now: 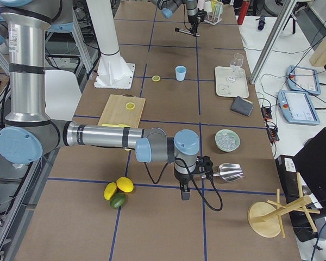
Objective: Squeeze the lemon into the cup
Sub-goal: 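Lower the muddler onto the table and open the left gripper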
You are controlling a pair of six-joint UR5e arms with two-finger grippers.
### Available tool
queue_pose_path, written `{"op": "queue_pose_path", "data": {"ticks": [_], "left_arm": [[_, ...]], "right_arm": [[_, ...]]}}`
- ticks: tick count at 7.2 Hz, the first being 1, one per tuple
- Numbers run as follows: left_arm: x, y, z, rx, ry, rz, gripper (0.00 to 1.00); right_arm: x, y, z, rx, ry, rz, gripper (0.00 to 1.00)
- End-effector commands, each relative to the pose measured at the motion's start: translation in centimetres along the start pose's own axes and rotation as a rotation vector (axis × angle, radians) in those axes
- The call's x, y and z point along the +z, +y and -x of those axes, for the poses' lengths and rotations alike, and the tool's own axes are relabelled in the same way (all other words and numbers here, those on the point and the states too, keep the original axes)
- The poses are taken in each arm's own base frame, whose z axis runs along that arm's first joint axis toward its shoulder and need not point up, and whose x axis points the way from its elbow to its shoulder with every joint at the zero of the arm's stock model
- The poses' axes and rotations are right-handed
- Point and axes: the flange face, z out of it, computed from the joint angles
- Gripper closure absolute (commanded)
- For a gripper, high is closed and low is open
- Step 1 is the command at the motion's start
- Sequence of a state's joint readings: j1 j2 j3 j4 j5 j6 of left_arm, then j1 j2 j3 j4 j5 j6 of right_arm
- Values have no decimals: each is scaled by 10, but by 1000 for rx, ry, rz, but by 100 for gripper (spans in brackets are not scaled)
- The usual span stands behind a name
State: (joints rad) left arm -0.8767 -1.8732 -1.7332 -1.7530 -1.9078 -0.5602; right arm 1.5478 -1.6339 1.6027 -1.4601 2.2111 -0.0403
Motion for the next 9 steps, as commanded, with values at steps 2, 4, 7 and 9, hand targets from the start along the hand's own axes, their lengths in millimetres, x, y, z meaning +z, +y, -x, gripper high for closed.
{"op": "queue_pose_path", "data": {"ticks": [2, 4, 7, 9], "left_arm": [[35, 25, 21, -228, -35, 67, 100], [59, 28, 31, -233, -42, 76, 100], [90, 32, 45, -227, -40, 67, 100], [91, 33, 47, -220, -45, 69, 1]], "right_arm": [[-1, -2, 1, -4, -1, -4, 0], [-1, -2, 1, -4, -1, -4, 0], [-2, -3, 1, -4, -1, -6, 0], [-4, -7, 3, -8, 0, -11, 0]]}}
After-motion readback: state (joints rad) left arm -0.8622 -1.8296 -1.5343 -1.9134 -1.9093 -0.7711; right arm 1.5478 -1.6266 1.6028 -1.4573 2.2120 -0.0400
